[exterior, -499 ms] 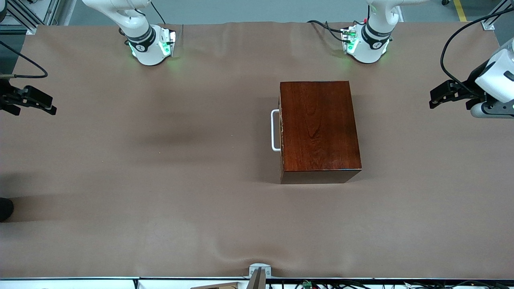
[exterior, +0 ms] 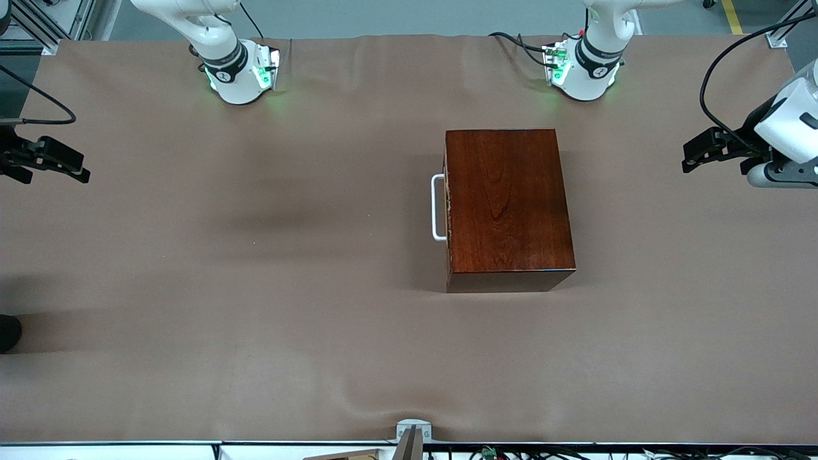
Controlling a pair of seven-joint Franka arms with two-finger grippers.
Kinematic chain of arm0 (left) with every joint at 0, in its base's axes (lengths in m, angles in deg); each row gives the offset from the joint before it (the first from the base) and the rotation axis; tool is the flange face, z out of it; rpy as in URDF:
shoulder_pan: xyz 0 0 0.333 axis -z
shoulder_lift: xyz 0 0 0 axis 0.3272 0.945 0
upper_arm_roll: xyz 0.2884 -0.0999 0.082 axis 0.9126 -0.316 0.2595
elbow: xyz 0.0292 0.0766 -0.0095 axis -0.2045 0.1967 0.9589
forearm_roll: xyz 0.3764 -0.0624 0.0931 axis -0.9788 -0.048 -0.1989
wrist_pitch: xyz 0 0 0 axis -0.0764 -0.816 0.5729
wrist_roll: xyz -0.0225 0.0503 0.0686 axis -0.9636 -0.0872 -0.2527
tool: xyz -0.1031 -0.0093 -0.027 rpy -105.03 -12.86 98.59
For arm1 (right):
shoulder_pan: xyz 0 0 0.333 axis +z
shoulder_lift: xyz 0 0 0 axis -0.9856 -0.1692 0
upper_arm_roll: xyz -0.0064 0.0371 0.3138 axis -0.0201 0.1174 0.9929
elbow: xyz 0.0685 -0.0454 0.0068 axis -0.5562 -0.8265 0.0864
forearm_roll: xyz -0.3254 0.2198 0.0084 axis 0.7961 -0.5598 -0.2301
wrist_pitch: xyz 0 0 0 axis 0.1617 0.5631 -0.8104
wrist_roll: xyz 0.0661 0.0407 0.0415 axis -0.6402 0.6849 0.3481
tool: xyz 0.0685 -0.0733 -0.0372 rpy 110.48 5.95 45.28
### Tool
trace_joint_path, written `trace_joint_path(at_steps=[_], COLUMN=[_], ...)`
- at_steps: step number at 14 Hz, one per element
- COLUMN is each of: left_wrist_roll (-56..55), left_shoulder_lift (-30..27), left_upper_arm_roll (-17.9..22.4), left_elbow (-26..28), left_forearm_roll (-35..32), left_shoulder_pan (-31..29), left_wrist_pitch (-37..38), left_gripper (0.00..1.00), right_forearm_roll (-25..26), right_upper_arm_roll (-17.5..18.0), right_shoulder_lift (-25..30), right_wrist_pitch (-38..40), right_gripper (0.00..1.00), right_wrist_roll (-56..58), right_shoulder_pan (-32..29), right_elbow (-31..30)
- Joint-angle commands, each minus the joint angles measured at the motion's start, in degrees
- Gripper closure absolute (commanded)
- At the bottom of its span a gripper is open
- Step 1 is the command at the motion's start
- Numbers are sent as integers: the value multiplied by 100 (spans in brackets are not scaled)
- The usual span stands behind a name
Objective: Open drawer, take yellow block, close drawer
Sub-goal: 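Move the left gripper toward the wooden box's drawer handle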
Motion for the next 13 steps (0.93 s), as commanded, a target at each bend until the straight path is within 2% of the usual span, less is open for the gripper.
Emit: trace_joint_path(at_steps=[1, 8, 13], left_wrist_roll=[97, -17, -289], left_shoulder_lift=[-104, -16, -16], left_upper_arm_roll=[-20, -108, -310], left_elbow=[123, 52, 44], left_forearm_roll=[57, 84, 75], left_shoulder_pan=[9, 53, 44], left_wrist_pitch=[-122, -272, -272], left_gripper=[0, 0, 0], right_forearm_roll=[71, 62, 71], right_upper_arm_roll=[50, 50, 50], right_shoulder_lift=[55, 55, 55], right_wrist_pitch=[15, 15, 7], right_gripper=[0, 0, 0], right_wrist_roll=[-67, -67, -67], right_shoulder_pan=[-35, -35, -26], right_elbow=[12, 12, 12])
